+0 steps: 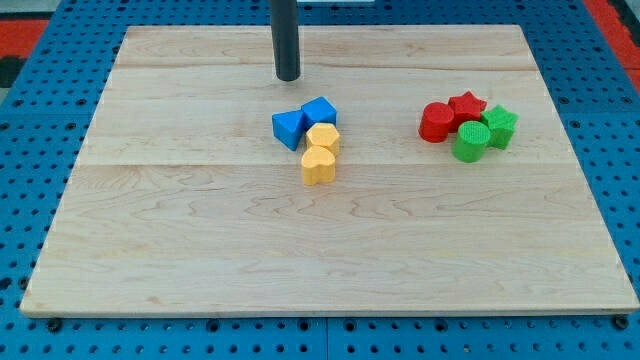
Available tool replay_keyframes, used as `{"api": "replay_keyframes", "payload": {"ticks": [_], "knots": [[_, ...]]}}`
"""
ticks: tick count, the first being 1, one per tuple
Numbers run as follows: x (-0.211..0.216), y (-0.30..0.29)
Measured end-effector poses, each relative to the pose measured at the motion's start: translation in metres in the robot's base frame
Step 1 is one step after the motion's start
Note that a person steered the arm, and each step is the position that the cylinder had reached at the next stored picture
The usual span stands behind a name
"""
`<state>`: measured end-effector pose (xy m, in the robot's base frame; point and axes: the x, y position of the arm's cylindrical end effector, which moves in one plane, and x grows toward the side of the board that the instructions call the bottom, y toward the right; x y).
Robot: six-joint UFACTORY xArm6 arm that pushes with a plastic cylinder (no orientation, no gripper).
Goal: Move the arm above the green star
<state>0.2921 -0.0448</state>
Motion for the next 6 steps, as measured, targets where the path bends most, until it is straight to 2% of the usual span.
{"api": "replay_keyframes", "payload": {"ticks": [1, 2, 3, 5, 6], "knots": [[-0.008, 0.019], [-0.025, 0.14], [-0.002, 0.242], [0.074, 0.235], [0.07, 0.242]]}}
